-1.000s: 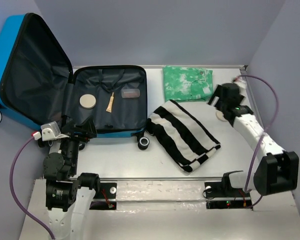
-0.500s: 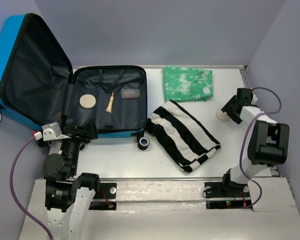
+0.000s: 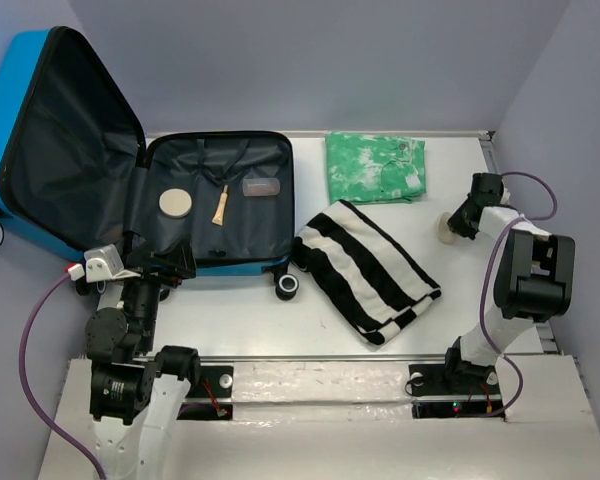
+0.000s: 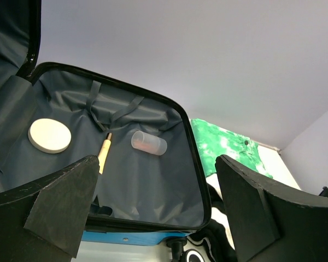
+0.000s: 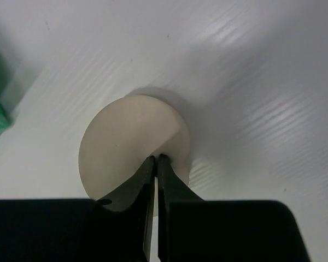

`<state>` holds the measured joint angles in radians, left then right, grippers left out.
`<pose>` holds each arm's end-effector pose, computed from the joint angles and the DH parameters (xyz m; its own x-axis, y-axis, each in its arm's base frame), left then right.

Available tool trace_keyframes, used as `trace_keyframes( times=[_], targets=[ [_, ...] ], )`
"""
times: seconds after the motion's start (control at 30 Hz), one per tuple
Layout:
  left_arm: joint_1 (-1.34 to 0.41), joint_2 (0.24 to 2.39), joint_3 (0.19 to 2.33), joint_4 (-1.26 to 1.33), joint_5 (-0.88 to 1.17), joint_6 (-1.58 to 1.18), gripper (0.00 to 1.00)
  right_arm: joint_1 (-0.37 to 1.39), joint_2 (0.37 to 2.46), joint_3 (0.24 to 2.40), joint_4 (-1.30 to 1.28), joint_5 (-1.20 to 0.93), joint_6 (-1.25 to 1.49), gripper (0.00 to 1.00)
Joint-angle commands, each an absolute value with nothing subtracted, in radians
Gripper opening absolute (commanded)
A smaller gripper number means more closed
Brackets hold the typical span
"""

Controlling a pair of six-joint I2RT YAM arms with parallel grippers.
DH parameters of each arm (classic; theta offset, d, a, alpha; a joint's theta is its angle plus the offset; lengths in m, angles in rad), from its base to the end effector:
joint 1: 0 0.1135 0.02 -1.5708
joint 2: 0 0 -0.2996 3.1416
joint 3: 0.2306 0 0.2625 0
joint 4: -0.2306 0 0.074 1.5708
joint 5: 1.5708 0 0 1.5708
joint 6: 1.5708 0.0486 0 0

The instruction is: Pack the luggage

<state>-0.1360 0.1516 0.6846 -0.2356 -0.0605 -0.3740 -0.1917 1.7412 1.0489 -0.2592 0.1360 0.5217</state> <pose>0.0307 -0.0012 0.3762 0.2417 -0.4011 -0.8835 0.1787 0.9134 -0.3658 0.3686 -0.0782 0.1924 -0.5604 0.6117 -0.5583 0.6290 0.7529 0.1936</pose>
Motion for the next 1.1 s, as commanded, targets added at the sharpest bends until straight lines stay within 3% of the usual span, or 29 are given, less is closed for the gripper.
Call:
trace_keyframes(
  times=[0.0, 0.17, 0.3, 0.57, 0.6, 0.63, 0.7, 0.73, 0.77, 0.9, 1.03, 1.07],
  targets=[
    [-0.140, 0.149, 0.681, -0.187, -0.049, -0.353, 0.99, -0.177, 1.512, 0.982, -0.189, 0.077, 0.520, 0.07],
    [-0.140, 0.155, 0.680, -0.184, -0.045, -0.353, 0.99, 0.023, 1.329, 0.969, -0.163, 0.052, 0.502, 0.07],
    [-0.140, 0.167, 0.678, -0.186, -0.043, -0.354, 0.99, 0.318, 1.302, 1.046, -0.150, 0.048, 0.541, 0.07],
    [-0.137, 0.212, 0.675, -0.184, -0.029, -0.357, 0.99, 0.705, 1.615, 1.443, -0.150, 0.020, 0.535, 0.07],
    [-0.137, 0.219, 0.675, -0.186, -0.031, -0.359, 0.99, 0.722, 1.662, 1.495, -0.156, 0.008, 0.532, 0.11],
    [-0.135, 0.225, 0.676, -0.187, -0.031, -0.359, 0.99, 0.735, 1.757, 1.605, -0.205, -0.032, 0.526, 0.38],
    [-0.135, 0.242, 0.675, -0.187, -0.028, -0.362, 0.99, 0.745, 1.818, 1.682, -0.253, -0.093, 0.511, 0.73],
    [-0.135, 0.251, 0.676, -0.187, -0.028, -0.365, 0.99, 0.746, 1.825, 1.681, -0.265, -0.083, 0.496, 0.95],
    [-0.135, 0.255, 0.676, -0.186, -0.026, -0.368, 0.99, 0.746, 1.812, 1.658, -0.265, -0.063, 0.483, 1.00],
    [-0.135, 0.261, 0.670, -0.167, -0.005, -0.377, 0.99, 0.689, 1.674, 1.453, -0.267, -0.005, 0.459, 1.00],
    [-0.135, 0.278, 0.661, -0.147, 0.077, -0.371, 0.99, 0.605, 1.502, 1.165, -0.270, 0.063, 0.453, 0.91],
    [-0.135, 0.291, 0.660, -0.140, 0.107, -0.367, 0.99, 0.554, 1.458, 1.072, -0.281, 0.043, 0.448, 0.84]
  ],
)
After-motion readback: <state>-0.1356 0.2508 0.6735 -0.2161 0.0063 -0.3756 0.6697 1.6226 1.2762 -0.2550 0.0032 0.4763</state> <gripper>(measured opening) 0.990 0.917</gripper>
